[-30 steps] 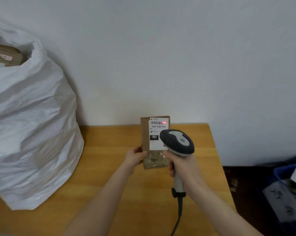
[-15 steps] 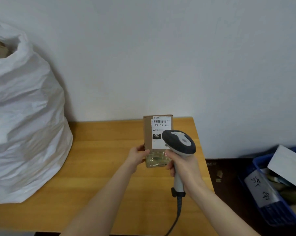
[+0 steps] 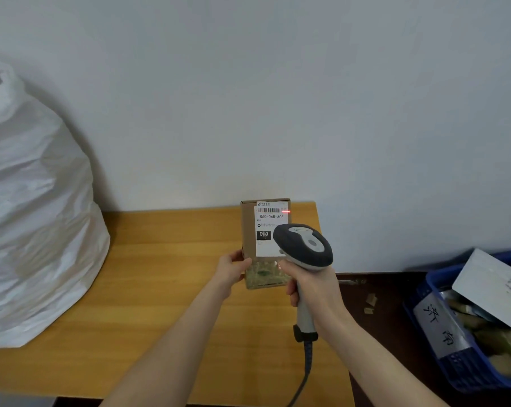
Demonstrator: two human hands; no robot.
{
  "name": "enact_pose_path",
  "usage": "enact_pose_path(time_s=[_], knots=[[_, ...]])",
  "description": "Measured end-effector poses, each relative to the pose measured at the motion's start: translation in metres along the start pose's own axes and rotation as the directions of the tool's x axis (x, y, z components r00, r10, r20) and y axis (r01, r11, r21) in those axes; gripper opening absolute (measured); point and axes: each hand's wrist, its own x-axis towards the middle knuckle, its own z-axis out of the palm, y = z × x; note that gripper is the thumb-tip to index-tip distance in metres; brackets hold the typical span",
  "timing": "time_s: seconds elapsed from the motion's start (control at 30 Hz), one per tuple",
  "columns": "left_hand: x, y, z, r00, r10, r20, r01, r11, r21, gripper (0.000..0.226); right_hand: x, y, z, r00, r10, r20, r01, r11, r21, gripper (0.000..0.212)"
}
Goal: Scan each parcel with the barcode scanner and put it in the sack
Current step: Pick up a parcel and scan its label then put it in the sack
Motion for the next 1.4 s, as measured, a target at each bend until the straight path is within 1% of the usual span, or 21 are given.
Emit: enact_pose_path(time_s=[0.3,0.77,0.97,1.1,1.17,1.3,1.4], knots=[[0.001,0.002,0.026,0.999,-0.017,-0.042,0.018,1.000,0.002,0.030,0.007,-0.003,-0.028,0.999,0.035,0.033,-0.034,0.999,-0.022,0.022],[-0.007,-0.002,0.058,0.998,-0.024,-0.050,0.025,1.000,0.019,0.033,0.006,-0.002,-0.061,0.997,0.063,0.041,-0.063,0.998,-0.008,0.029],[-0.011,0.000,0.066,0.998,-0.023,-0.055,0.024,1.000,0.015,0.036,0.006,-0.004,-0.069,0.996,0.082,0.039,-0.083,0.996,0.027,0.024],[-0.014,0.000,0.064,0.998,-0.016,-0.065,0.017,1.000,0.007,0.037,0.007,-0.004,-0.069,0.996,0.080,0.049,-0.081,0.996,0.021,0.023],[-0.017,0.000,0.061,0.997,-0.014,-0.071,0.014,1.000,0.003,0.039,0.008,-0.003,-0.067,0.995,0.074,0.063,-0.078,0.996,0.050,0.019],[-0.025,0.005,0.045,0.997,0.002,-0.082,-0.003,1.000,-0.008,0.038,0.013,-0.010,-0.056,0.992,0.052,0.113,-0.065,0.991,0.115,0.011],[-0.032,0.015,0.021,0.994,0.029,-0.107,-0.031,0.999,-0.014,0.039,0.018,-0.021,-0.035,0.987,0.040,0.154,-0.063,0.987,0.147,0.010]])
